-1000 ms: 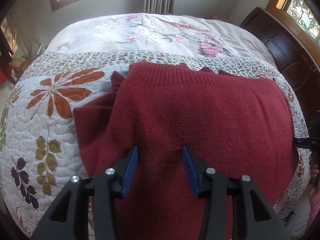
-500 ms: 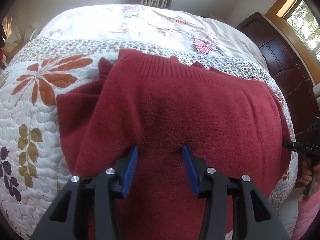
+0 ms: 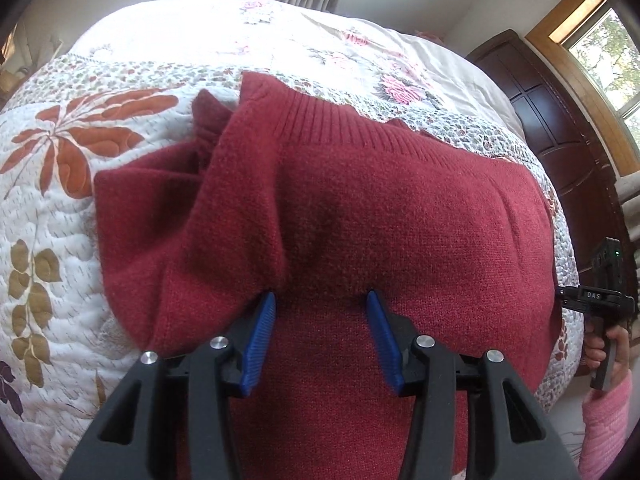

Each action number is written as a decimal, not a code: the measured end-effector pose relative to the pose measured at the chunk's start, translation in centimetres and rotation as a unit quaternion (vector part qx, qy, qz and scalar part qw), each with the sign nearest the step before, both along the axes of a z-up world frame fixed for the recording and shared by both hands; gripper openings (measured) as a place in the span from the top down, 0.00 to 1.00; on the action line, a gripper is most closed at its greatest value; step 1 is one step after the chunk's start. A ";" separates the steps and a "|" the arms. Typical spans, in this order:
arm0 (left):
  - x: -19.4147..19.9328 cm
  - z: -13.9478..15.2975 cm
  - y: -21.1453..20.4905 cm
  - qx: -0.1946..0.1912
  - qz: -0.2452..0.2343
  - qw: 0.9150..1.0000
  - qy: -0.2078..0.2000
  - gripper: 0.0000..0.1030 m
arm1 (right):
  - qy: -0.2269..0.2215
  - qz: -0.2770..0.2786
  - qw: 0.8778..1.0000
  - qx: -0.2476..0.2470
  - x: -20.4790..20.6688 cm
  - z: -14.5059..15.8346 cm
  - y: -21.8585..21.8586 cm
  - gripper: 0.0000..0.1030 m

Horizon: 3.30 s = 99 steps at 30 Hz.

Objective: Fold small clothes

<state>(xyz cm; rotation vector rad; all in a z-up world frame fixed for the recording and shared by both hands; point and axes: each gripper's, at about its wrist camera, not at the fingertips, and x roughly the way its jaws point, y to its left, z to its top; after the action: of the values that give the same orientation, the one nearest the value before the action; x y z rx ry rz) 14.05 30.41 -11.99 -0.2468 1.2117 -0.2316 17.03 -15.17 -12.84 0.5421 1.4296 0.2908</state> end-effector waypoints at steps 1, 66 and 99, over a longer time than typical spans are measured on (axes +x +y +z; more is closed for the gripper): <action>-0.1 0.2 0.1 -0.003 0.003 1.000 0.001 0.53 | 0.003 -0.004 1.000 -0.002 0.1 0.6 0.0 0.79; 4.2 2.3 -6.8 -0.199 -0.023 0.974 0.103 0.47 | -0.059 0.040 0.997 0.007 -2.8 6.7 6.9 0.44; -0.8 10.5 8.1 -0.203 0.062 0.977 -0.032 0.83 | -0.071 0.079 0.994 0.028 -4.4 8.0 10.7 0.39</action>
<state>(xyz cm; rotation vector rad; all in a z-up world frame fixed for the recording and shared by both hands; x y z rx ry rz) 13.23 38.55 -1.52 -0.6650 1.0734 -0.3753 12.67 -4.45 -4.86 0.4450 1.3314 0.4871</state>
